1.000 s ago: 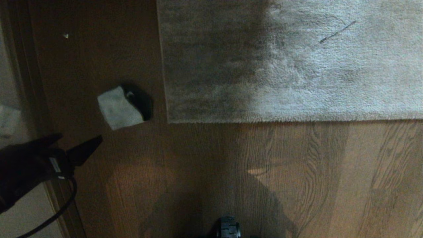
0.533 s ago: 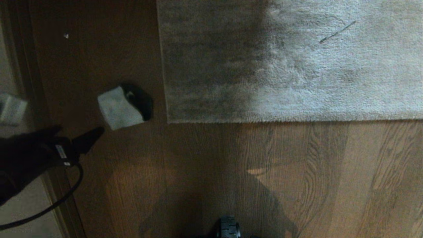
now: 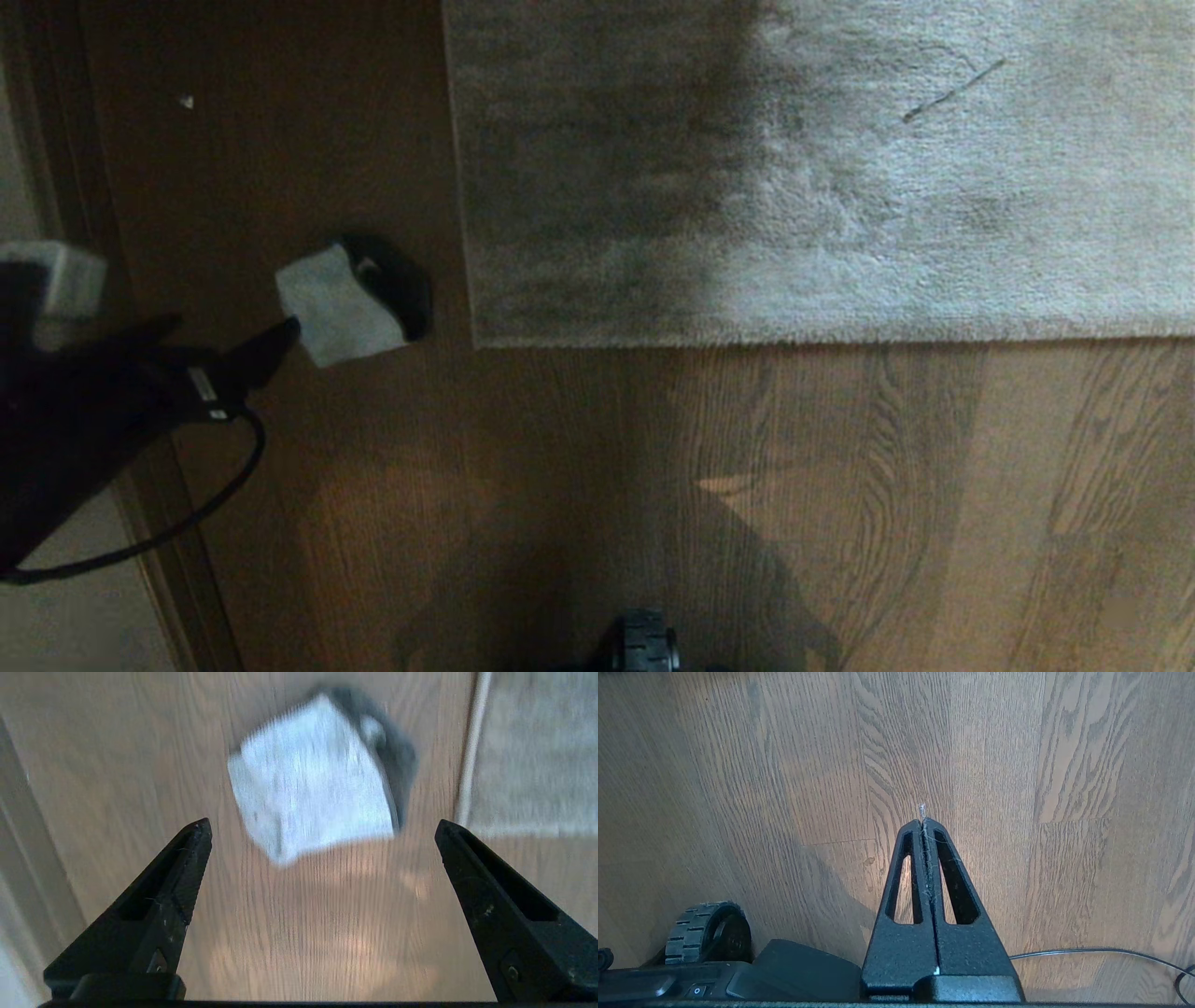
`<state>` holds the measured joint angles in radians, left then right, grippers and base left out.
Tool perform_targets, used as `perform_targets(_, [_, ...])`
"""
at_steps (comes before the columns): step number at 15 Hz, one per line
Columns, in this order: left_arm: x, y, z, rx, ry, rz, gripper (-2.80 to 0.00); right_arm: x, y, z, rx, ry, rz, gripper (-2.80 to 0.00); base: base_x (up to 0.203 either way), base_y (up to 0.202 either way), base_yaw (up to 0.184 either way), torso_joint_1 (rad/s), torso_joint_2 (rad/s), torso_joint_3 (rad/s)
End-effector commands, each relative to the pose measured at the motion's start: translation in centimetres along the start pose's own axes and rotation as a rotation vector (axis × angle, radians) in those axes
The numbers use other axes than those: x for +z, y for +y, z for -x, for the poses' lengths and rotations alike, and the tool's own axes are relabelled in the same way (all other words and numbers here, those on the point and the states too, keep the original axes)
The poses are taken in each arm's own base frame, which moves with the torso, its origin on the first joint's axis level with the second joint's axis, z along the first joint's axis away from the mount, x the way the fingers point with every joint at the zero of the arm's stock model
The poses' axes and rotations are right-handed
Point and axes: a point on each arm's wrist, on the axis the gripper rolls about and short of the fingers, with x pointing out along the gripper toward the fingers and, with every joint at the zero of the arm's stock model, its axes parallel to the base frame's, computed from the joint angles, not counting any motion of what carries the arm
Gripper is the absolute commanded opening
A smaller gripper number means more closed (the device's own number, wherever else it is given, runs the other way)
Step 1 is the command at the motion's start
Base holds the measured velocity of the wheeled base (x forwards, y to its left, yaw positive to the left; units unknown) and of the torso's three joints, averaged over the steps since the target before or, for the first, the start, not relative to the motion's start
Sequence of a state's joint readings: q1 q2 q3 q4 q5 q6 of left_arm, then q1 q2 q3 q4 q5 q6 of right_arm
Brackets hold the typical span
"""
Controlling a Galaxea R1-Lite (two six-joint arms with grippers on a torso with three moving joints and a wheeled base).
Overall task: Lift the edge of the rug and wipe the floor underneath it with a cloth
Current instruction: Pick up the rag
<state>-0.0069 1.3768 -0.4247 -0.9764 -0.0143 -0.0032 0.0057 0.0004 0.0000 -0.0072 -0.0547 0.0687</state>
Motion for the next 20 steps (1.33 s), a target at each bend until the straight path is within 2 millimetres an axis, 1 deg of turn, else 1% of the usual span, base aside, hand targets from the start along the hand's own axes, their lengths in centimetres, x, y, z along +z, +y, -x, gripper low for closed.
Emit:
perform_targets(1, [-0.6, 0.0, -1.5, -0.004, -0.031, 0.006, 0.0, 0.0, 0.0, 0.0, 0.0, -0.001, 0.0, -2.8, 0.0, 0.0, 0.0, 0.0, 0.0, 0.0])
perform_targets(3, [-0.7, 0.0, -1.7, -0.005, -0.03, 0.01, 0.0, 0.0, 0.0, 0.0, 0.0, -0.001, 0.0, -2.8, 0.0, 0.0, 0.0, 0.0, 0.0, 0.0])
perform_targets(7, [-1.3, 0.0, -3.0, -0.004, -0.022, 0.007, 0.0, 0.0, 0.0, 0.0, 0.0, -0.001, 0.0, -2.8, 0.0, 0.0, 0.0, 0.0, 0.0, 0.0])
perform_targets(10, [-1.9, 0.0, -4.1, -0.005, -0.062, 0.008, 0.0, 0.0, 0.0, 0.0, 0.0, -0.001, 0.0, -2.8, 0.0, 0.0, 0.0, 0.0, 0.0, 0.0])
perform_targets(15, [-3.0, 0.0, -4.9, -0.008, -0.031, 0.006, 0.0, 0.0, 0.0, 0.0, 0.0, -0.001, 0.0, -2.8, 0.0, 0.0, 0.0, 0.0, 0.0, 0.0])
perform_targets(20, [-4.3, -0.1, -6.2, -0.01, -0.047, 0.004, 0.0, 0.0, 0.0, 0.0, 0.0, -0.001, 0.0, -2.8, 0.0, 0.0, 0.0, 0.0, 0.0, 0.0])
